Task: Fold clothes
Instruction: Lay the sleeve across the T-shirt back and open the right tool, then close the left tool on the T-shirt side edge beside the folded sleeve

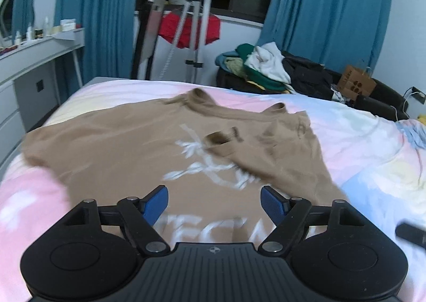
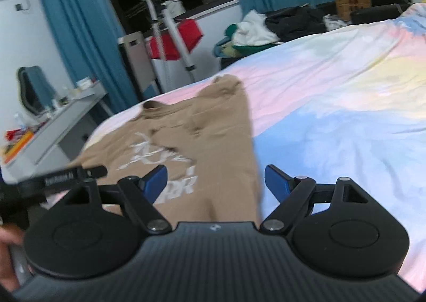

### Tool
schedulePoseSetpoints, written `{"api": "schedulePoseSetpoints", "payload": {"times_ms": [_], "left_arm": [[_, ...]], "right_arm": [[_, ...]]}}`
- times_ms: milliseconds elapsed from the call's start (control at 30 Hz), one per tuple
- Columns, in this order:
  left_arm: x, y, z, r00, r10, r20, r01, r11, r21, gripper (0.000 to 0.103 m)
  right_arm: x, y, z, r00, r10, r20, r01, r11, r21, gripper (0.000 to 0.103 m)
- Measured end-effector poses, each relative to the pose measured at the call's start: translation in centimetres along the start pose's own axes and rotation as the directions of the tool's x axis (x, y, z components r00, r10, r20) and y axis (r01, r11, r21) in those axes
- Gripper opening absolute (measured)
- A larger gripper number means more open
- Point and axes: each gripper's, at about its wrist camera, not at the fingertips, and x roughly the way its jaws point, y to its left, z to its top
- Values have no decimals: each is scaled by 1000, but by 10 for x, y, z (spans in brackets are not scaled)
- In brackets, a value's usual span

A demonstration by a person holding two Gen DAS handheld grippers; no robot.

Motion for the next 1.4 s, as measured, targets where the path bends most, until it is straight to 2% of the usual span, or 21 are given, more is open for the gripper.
{"api": "schedulePoseSetpoints", "payload": {"times_ms": [133,200,300,367,400,433,467,500,600,667,767,833,900,1000,1067,1100,1167,1200,1267,1333,1400], "left_arm": [[57,-37,22,999,-42,-29,41,998,-40,71],[85,-53,27,998,-42,-53,39,998,-55,65],[125,-73,31,997,-17,-76,13,999,-52,53],[145,-81,29,996,-13,-84,11,999,-31,40],[153,-84,29,996,-9,-84,6,1000,-29,38],[160,-87,28,996,-4,-85,1,1000,-27,31],[165,-89,27,996,6,-86,-8,1000,-23,17],[170,-90,27,996,16,-87,-17,1000,-20,12],[167,-87,26,998,16,-59,-17,999,-30,9],[154,-81,27,999,2,-35,-3,999,-38,8],[124,-64,30,999,-29,-17,27,995,-100,8],[105,-50,29,1000,-23,-14,21,993,-118,8],[97,-39,23,1000,7,-30,-11,994,-108,8],[107,-27,5,990,114,-83,-118,992,-53,8],[126,-26,-8,979,169,-110,-167,985,30,10],[128,-28,-12,981,173,-88,-168,983,70,10],[122,-33,-15,981,188,-42,-182,977,116,15],[115,-34,-16,983,178,-45,-172,979,106,19],[99,-34,-18,987,152,-50,-148,986,82,40],[72,-34,-23,991,132,-37,-129,989,72,46],[44,-33,-31,993,99,-59,-96,994,47,52]], "right_arm": [[14,-19,6,995,-91,47,91,996,4,82],[22,-31,10,990,-129,60,128,992,19,82],[35,-52,15,988,-150,48,145,985,92,82],[42,-64,16,989,-144,37,137,979,148,82],[44,-66,16,989,-142,31,136,978,159,82],[46,-68,15,990,-141,24,135,976,170,82],[48,-71,15,990,-139,17,134,974,181,82],[51,-73,15,990,-138,11,133,972,192,82],[57,-80,15,991,-133,-9,131,966,225,82],[61,-83,14,992,-128,-20,130,961,244,82],[57,-81,15,992,-125,-14,124,962,242,82],[54,-79,15,992,-122,-8,121,964,235,82],[53,-78,16,993,-116,-7,114,967,229,82],[53,-76,17,995,-97,-7,97,972,214,82],[54,-76,19,998,-68,-8,69,975,211,82],[53,-76,17,998,-55,-9,56,976,210,82],[52,-76,16,1000,-21,-14,24,978,205,82],[51,-75,16,1000,-4,-17,7,979,203,82],[46,-74,15,1000,26,-13,-23,980,199,82],[41,-71,16,999,42,-2,-41,981,191,82],[36,-66,18,999,51,9,-52,983,176,82]]}}
